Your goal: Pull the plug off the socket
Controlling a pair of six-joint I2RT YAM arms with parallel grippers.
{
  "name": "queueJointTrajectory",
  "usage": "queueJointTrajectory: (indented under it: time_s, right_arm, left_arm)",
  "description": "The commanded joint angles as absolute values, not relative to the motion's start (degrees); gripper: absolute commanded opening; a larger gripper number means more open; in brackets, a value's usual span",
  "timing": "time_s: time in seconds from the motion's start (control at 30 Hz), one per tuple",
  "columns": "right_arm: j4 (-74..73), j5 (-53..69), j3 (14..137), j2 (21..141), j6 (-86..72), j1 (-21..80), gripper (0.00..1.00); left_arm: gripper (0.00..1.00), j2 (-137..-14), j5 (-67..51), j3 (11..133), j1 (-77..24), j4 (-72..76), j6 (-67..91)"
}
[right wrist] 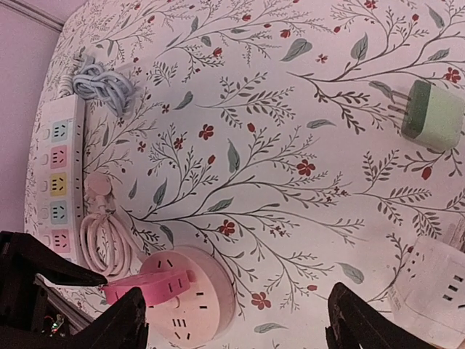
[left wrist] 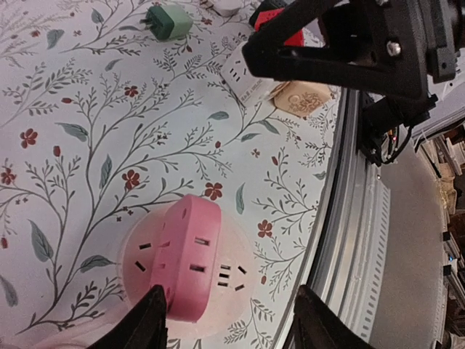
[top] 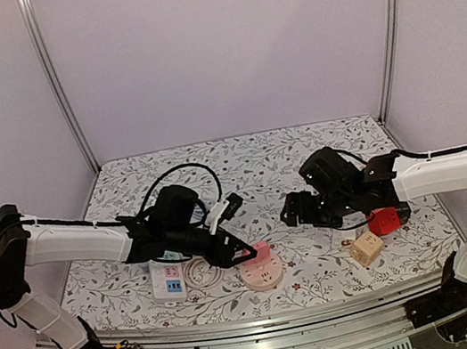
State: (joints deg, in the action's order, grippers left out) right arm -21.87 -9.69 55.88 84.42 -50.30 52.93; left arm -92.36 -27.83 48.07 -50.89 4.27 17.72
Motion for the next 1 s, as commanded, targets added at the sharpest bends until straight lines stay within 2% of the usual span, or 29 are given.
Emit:
queueJointTrajectory:
  time_s: [0.0, 0.2, 0.5, 0.97]
  right_arm:
    - [-14.39, -8.83, 57.25, 87.45, -60.49, 56.53, 0.86]
    - [-8.67, -7.49, 57.57, 91.34, -69.53, 60.44, 0.87]
    - [-8.59, -8.87, 62.14, 97.33, -74.84, 64.59, 0.89]
    - [-27.40, -15.36, 76.09, 106.58, -77.96, 67.64, 0.86]
  left_arm:
    - [0.62, -87.84, -24.78, 46.18, -51.86, 4.48, 18.86]
    - [0.72, -84.47, -20.21, 43.51, -50.76, 4.67, 22.35]
    - [0.73, -82.50, -20.48, 38.04, -46.71, 9.48, 26.51]
    - [0.73, -76.19, -15.71, 33.05, -45.80, 7.55, 26.28]
